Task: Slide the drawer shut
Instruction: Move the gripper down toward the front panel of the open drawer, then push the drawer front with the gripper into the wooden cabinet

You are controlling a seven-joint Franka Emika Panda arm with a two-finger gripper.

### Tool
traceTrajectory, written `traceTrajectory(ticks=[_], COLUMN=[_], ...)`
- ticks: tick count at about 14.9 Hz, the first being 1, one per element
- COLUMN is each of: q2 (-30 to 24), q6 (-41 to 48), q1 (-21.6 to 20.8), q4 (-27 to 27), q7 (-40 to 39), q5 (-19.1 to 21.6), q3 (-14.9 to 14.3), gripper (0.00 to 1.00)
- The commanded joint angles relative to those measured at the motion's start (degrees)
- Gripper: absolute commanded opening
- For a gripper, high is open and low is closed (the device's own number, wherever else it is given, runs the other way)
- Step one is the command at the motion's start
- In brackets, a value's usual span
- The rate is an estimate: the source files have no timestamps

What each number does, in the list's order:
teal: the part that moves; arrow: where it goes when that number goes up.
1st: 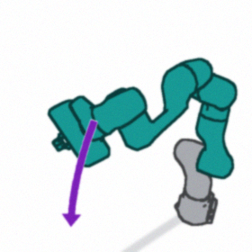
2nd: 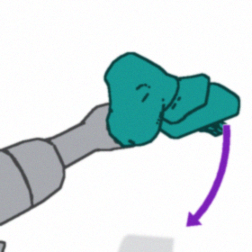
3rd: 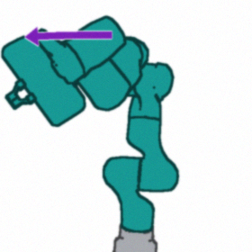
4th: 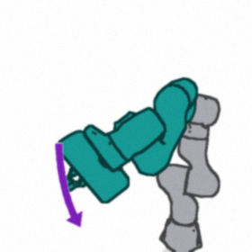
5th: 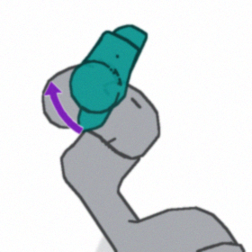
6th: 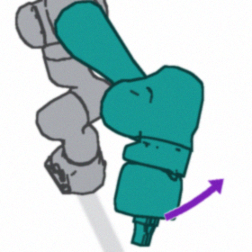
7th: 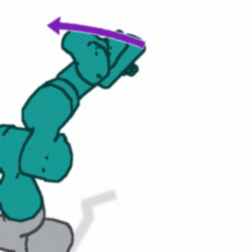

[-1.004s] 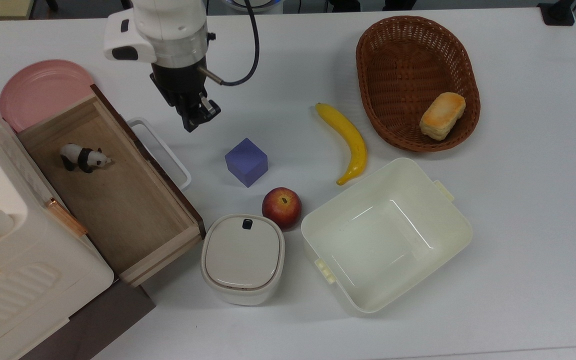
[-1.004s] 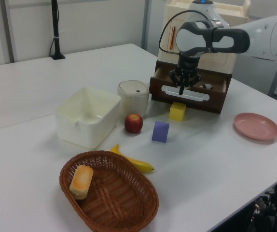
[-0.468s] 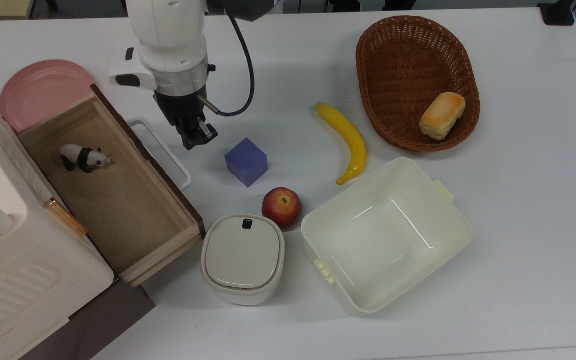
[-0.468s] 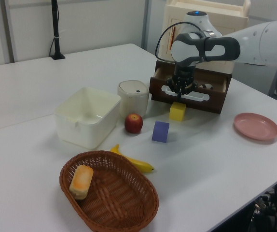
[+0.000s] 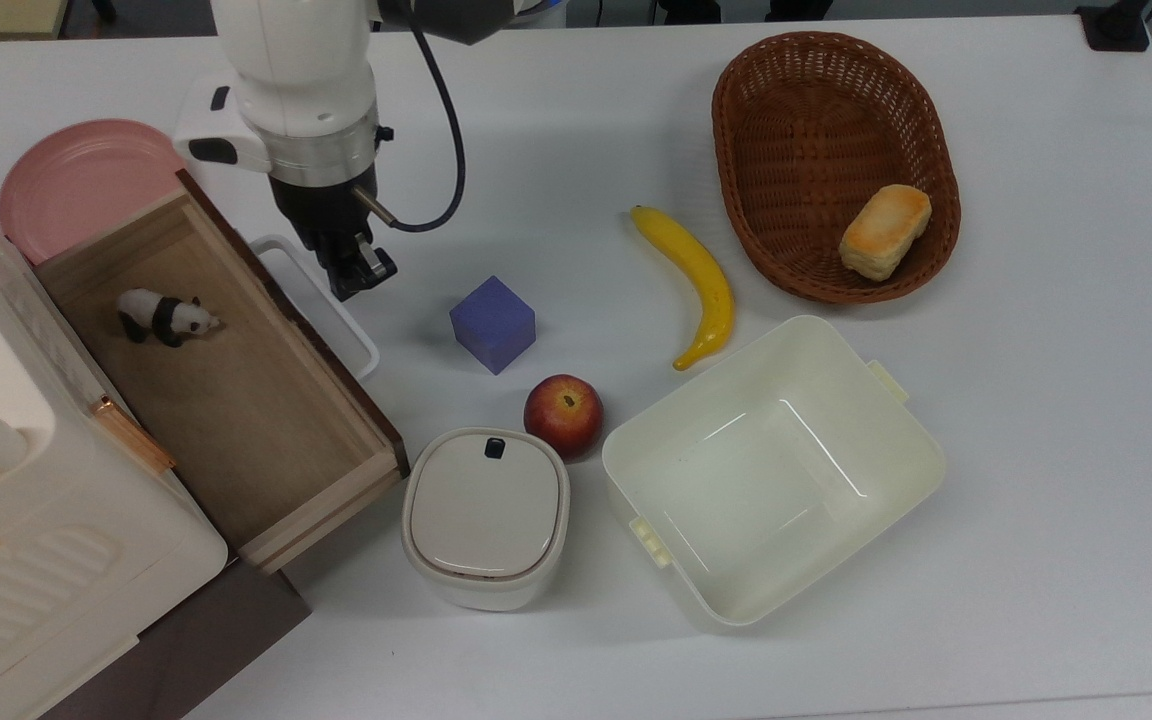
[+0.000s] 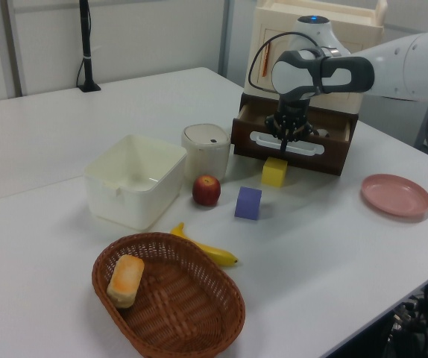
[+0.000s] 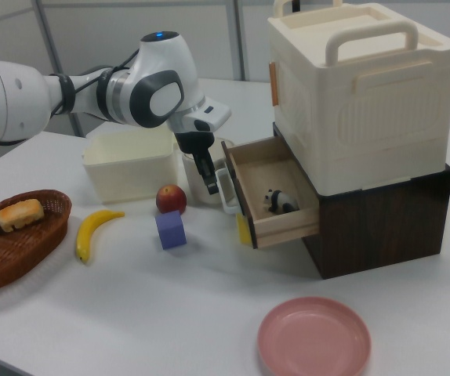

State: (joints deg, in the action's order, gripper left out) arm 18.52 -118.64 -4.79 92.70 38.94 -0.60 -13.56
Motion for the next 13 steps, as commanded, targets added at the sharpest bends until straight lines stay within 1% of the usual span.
traceTrajectory(ticks=[1, 2, 3, 6, 13], q2=[1.25, 2.13, 2.22, 2.84, 4.51], q6=[-3.61, -3.61, -3.61, -3.70, -5.10], q1=[-0.92, -0.84, -0.92, -0.83, 0.92], q4=[-1.19, -1.99, -2.09, -2.26, -3.93], q7=[0.35, 0.18, -0.35, -0.97, -2.02], q5=[0.78, 0.78, 0.86, 0.78, 1.30], q3=[-2.69, -2.78, -3.91, -4.45, -4.45], gripper=[0.00, 0.00, 0.00, 0.00, 0.00])
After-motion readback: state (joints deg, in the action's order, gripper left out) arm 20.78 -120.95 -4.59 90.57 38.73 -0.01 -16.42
